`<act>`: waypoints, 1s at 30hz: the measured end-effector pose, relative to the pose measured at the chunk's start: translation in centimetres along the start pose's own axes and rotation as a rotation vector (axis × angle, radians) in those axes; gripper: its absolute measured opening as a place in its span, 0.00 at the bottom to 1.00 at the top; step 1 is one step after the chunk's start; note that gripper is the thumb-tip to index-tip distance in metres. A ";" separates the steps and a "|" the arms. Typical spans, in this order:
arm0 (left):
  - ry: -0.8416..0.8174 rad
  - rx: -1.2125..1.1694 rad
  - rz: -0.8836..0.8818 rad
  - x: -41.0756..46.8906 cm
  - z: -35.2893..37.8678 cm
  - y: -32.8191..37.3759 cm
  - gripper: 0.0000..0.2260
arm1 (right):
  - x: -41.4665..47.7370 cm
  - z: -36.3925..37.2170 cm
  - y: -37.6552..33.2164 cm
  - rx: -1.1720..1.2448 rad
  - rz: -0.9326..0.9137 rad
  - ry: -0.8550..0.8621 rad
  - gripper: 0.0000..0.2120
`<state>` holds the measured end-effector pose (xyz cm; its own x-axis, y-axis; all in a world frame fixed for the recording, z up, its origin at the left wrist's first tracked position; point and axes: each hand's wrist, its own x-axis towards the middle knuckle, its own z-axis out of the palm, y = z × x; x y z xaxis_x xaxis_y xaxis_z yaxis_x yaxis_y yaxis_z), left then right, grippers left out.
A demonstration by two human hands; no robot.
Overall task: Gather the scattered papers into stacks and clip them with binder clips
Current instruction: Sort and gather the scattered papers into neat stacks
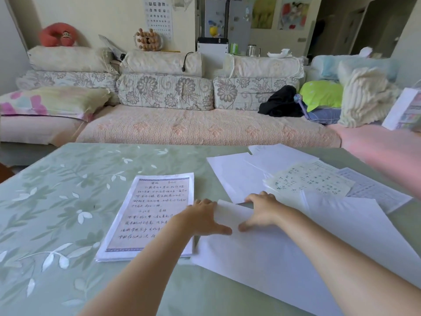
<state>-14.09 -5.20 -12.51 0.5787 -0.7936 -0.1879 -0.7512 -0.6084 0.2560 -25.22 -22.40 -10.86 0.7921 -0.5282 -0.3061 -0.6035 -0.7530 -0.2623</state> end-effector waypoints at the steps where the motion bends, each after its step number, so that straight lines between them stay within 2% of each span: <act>1: -0.022 0.023 0.002 0.2 0.4 0.4 0.46 | 0.0 0.0 0.2 -0.035 0.010 -0.010 0.49; 3: -0.013 0.041 0.025 0.7 0.8 1.2 0.48 | 0.4 -0.1 0.4 -0.036 0.030 -0.027 0.54; 5: 0.003 0.048 0.035 1.1 0.8 1.7 0.48 | 0.5 -0.3 0.6 -0.007 0.047 -0.045 0.53; 12: 0.020 -0.017 0.014 1.4 1.2 1.9 0.50 | 0.9 -0.5 0.9 0.063 0.026 -0.011 0.27; 13: 0.024 -0.032 0.014 1.4 1.2 1.9 0.50 | 0.8 -0.5 0.9 0.062 0.024 -0.017 0.26; 17: 0.030 -0.079 0.026 1.4 1.3 2.1 0.48 | 0.7 -0.2 1.3 0.095 0.024 -0.048 0.41; 18: 0.034 -0.091 0.033 1.3 1.4 2.1 0.48 | 0.8 -0.1 1.5 0.130 0.023 -0.045 0.43; 19: 0.036 -0.117 0.035 1.4 1.5 2.0 0.47 | 0.9 -0.1 1.7 0.170 0.015 -0.042 0.40; 22: 0.072 -0.260 0.025 1.5 1.4 2.1 0.50 | 1.0 -0.4 2.7 0.343 -0.030 -0.047 0.21; 23: 0.094 -0.328 -0.003 1.6 1.1 2.1 0.50 | 0.9 -0.5 2.9 0.403 -0.046 -0.030 0.18; 25: 0.135 -0.490 -0.083 1.7 0.2 1.7 0.44 | 0.9 -0.8 3.5 0.530 -0.073 0.041 0.15; 27: 0.147 -0.634 -0.122 1.6 -1.1 1.3 0.28 | 0.5 -1.4 3.8 0.663 -0.096 0.116 0.12; 29: 0.207 -0.628 -0.093 1.4 -2.3 1.4 0.13 | 0.0 -2.2 4.1 0.740 -0.126 0.153 0.10; 30: 0.276 -0.596 -0.070 1.2 -2.9 1.9 0.09 | -0.4 -2.6 4.4 0.745 -0.141 0.150 0.10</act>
<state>-13.87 -7.29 -9.52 0.7393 -0.6734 0.0063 -0.4504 -0.4874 0.7480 -27.89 -26.52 -9.49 0.8382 -0.5340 -0.1108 -0.3562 -0.3823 -0.8526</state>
